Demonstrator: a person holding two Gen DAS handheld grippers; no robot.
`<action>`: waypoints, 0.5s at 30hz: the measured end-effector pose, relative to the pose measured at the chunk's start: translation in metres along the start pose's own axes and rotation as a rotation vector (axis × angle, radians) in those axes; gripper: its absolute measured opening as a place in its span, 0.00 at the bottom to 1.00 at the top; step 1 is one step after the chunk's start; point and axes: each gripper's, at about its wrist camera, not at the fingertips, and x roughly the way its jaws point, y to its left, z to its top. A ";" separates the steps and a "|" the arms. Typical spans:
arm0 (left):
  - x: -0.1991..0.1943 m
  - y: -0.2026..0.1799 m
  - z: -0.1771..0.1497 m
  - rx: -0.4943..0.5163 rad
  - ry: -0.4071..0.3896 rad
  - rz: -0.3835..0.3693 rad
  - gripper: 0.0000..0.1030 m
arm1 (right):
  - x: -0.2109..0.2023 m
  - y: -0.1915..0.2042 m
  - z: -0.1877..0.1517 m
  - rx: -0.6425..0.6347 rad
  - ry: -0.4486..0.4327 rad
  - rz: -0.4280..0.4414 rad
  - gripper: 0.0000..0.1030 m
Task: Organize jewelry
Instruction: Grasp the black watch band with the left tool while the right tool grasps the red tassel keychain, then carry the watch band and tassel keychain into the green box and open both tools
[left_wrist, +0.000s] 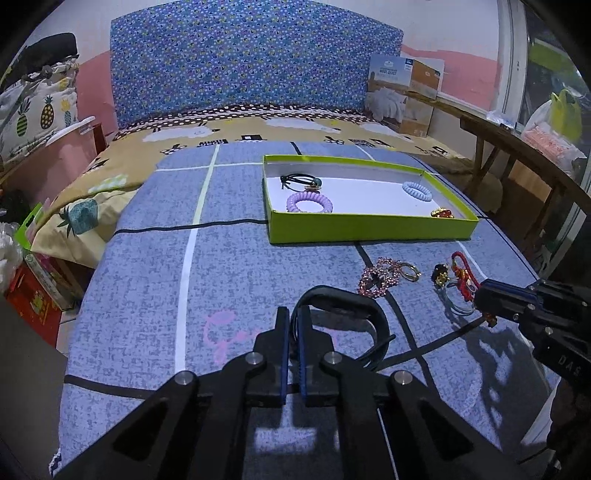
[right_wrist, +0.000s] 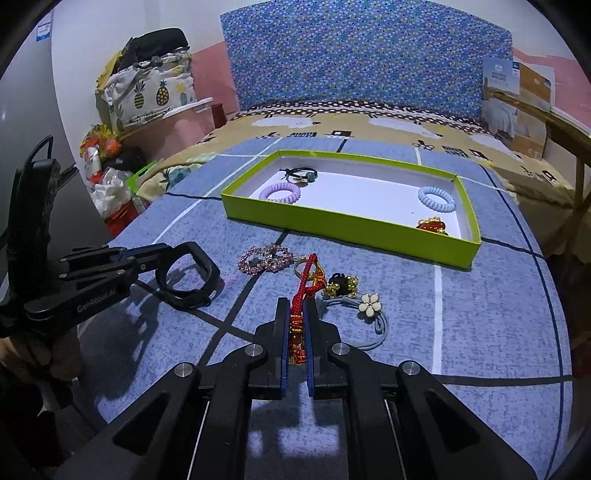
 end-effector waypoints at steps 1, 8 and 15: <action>-0.001 0.001 0.000 -0.004 -0.001 -0.002 0.04 | 0.000 0.000 0.000 0.001 -0.001 -0.001 0.06; -0.014 0.005 0.005 -0.038 -0.032 -0.029 0.04 | -0.007 -0.002 0.001 0.006 -0.020 -0.006 0.06; -0.020 -0.001 0.018 -0.034 -0.056 -0.058 0.04 | -0.014 -0.009 0.006 0.011 -0.044 -0.019 0.06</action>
